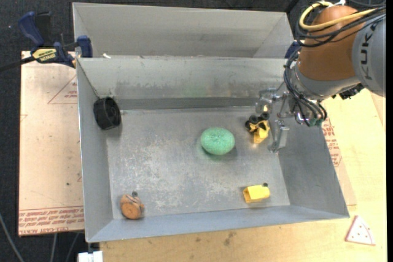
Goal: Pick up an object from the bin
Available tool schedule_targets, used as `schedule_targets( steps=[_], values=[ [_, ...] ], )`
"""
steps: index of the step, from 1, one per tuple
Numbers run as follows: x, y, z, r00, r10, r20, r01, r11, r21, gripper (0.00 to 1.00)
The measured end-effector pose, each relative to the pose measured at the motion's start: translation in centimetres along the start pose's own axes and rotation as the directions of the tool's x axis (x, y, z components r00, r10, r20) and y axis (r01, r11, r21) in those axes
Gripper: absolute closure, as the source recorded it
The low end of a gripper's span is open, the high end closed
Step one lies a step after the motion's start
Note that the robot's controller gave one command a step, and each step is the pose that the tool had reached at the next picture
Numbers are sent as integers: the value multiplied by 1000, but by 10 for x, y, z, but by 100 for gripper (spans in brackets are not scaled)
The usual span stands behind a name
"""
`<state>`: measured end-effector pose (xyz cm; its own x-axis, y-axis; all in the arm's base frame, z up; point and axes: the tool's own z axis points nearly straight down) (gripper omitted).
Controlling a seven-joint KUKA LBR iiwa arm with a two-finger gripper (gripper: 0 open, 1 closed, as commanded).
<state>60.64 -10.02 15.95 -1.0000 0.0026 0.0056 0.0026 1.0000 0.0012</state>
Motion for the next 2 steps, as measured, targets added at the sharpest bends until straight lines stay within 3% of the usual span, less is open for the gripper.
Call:
schedule_targets(
  steps=[1,2],
  values=[
    [-2,0,-5,1000,-2,7,2,1000,1,0],
    [-6,6,26,999,-35,11,35,999,2,0]
  ],
)
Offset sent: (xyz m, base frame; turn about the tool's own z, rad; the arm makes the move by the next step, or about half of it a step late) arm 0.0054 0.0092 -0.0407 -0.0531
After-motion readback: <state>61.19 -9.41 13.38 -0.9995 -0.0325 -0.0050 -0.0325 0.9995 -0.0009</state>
